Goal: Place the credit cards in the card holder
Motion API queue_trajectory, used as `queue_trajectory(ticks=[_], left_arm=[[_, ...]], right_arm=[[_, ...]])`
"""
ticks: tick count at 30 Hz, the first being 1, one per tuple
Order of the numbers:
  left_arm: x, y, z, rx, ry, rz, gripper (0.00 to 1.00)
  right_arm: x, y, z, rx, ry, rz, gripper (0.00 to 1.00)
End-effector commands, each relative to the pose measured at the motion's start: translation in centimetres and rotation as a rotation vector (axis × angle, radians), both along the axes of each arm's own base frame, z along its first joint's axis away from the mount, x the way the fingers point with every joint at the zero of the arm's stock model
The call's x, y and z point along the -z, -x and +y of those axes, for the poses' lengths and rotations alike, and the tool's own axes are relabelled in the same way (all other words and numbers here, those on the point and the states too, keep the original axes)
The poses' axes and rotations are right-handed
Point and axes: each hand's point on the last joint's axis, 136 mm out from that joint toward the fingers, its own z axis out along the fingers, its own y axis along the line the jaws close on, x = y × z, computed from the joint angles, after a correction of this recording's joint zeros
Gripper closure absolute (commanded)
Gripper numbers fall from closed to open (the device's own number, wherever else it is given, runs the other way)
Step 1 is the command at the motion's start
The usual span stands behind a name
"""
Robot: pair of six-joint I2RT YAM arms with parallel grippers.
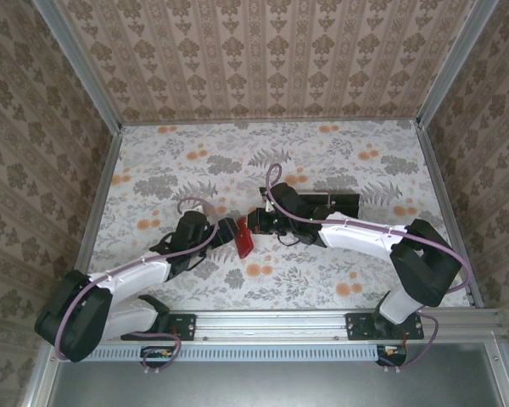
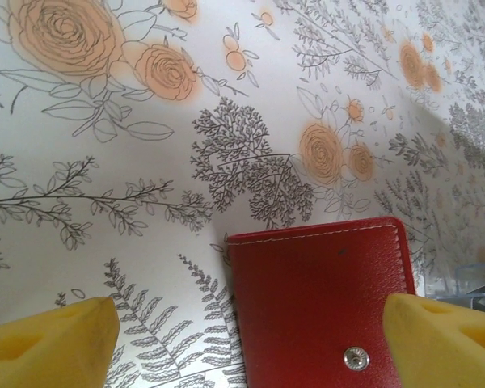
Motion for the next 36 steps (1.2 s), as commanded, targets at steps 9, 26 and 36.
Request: queue_trajectory(ticks=[9, 26, 36], left_arm=[[-1.8, -1.4, -1.8, 0.016, 0.05, -0.051, 0.12], [-1.3, -2.1, -2.9, 0.012, 0.071, -0.046, 0.11], [0.0, -2.3, -3.3, 0.012, 0.065, -0.019, 0.1]], right_arm=[[-2.2, 0.0, 1.0, -0.011, -0.057, -0.022, 1.0], [-1.9, 0.1, 1.1, -0.012, -0.062, -0.017, 1.0], [-1.6, 0.1, 0.9, -0.007, -0.056, -0.017, 1.0]])
